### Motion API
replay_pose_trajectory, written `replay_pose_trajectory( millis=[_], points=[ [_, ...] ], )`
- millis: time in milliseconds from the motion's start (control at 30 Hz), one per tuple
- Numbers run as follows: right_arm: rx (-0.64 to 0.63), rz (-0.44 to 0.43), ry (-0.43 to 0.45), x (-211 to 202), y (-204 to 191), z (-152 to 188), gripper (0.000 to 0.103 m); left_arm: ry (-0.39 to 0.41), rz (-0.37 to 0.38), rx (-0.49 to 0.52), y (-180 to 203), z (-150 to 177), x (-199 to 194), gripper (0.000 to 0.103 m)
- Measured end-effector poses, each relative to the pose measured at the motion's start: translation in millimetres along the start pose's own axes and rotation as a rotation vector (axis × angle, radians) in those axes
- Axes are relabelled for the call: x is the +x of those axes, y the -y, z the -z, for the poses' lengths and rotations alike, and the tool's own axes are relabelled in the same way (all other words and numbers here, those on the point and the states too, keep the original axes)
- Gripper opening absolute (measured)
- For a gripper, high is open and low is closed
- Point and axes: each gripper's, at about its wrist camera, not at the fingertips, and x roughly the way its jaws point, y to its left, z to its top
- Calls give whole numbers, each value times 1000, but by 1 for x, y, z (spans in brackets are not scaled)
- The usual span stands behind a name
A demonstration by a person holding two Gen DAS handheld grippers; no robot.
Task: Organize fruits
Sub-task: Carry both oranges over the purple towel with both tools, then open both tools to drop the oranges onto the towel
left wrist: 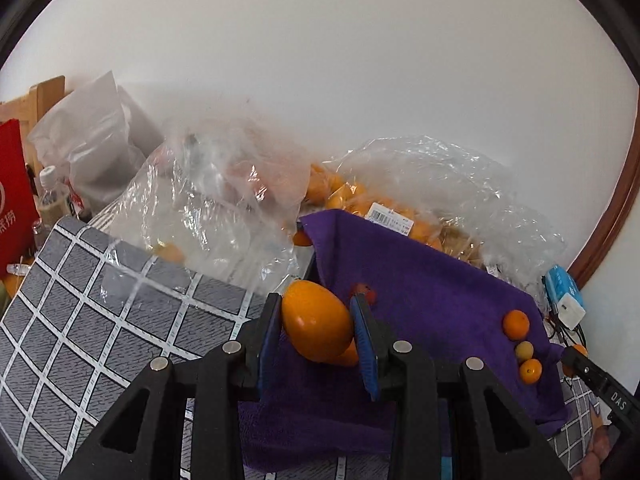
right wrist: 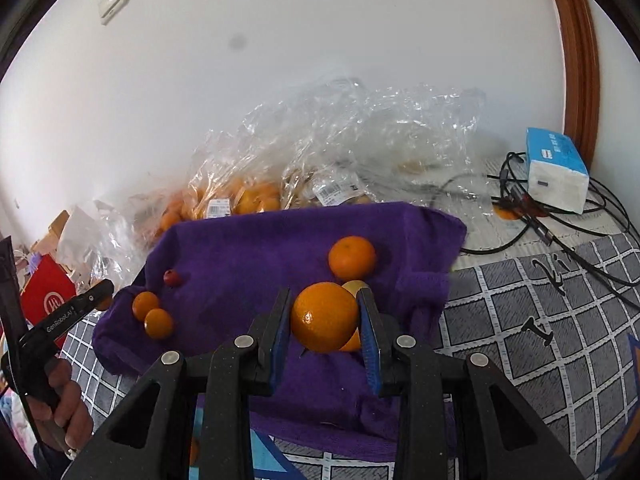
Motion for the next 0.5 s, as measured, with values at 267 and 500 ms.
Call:
replay_pose_trajectory(
  millis=[267, 500],
  points=[
    [-67, 47, -121, 28, -7, 17, 32, -59, 51, -29, -4, 5, 11, 33],
    [-68, 94, -170, 38, -1, 23, 32, -93, 77, 21, 12, 12, 15, 33]
  ],
)
